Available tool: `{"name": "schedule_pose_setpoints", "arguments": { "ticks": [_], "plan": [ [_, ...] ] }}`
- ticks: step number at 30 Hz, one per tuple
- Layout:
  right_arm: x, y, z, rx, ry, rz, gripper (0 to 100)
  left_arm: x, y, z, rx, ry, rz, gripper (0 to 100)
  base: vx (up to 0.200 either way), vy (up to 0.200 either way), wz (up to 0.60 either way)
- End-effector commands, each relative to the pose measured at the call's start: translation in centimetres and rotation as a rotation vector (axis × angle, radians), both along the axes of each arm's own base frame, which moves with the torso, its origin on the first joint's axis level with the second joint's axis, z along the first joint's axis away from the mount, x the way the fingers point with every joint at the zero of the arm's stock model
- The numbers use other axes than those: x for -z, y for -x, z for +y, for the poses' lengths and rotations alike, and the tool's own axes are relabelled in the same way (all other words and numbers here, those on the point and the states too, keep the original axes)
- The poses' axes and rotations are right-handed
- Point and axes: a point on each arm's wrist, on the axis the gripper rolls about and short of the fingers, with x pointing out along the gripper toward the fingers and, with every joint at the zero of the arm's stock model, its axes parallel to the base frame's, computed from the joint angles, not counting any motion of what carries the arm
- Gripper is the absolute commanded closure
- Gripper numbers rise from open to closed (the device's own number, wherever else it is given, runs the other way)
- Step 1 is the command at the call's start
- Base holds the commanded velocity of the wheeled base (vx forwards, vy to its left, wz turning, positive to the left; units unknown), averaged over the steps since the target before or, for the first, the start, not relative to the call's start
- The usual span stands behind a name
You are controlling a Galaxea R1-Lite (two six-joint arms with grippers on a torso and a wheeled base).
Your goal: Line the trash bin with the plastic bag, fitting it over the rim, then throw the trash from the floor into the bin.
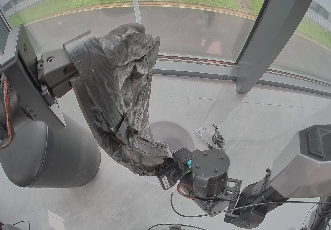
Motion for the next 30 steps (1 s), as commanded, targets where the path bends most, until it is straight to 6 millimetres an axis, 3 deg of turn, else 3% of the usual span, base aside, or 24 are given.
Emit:
{"name": "schedule_pose_setpoints", "arguments": {
  "ticks": [1, 11, 13, 20, 30],
  "plan": [
    [-4.7, 0.4, -4.0, -0.054, -0.027, 0.0, 100, 1.5, 0.2, 0.7, -0.024, -0.031, 0.017, 100, 0.0, 0.0, 0.0],
    [-6.4, 0.8, -6.8, -0.248, -0.005, 0.168, 100, 3.9, 0.1, 0.7, -0.032, -0.134, -0.005, 100, 0.0, 0.0, 0.0],
    [-7.1, 0.9, -8.5, -0.341, 0.018, 0.27, 100, 4.6, 0.0, 0.7, -0.034, -0.137, -0.001, 100, 0.0, 0.0, 0.0],
    [-8.8, 0.7, -10.1, -0.423, 0.038, 0.435, 100, 6.4, -0.6, 0.4, -0.042, -0.166, 0.03, 100, 0.0, 0.0, 0.0],
    [-7.1, 0.3, -10.1, -0.571, -0.011, 0.685, 100, 10.5, -1.6, -0.4, -0.034, -0.285, 0.137, 100, 0.0, 0.0, 0.0]
  ]
}}
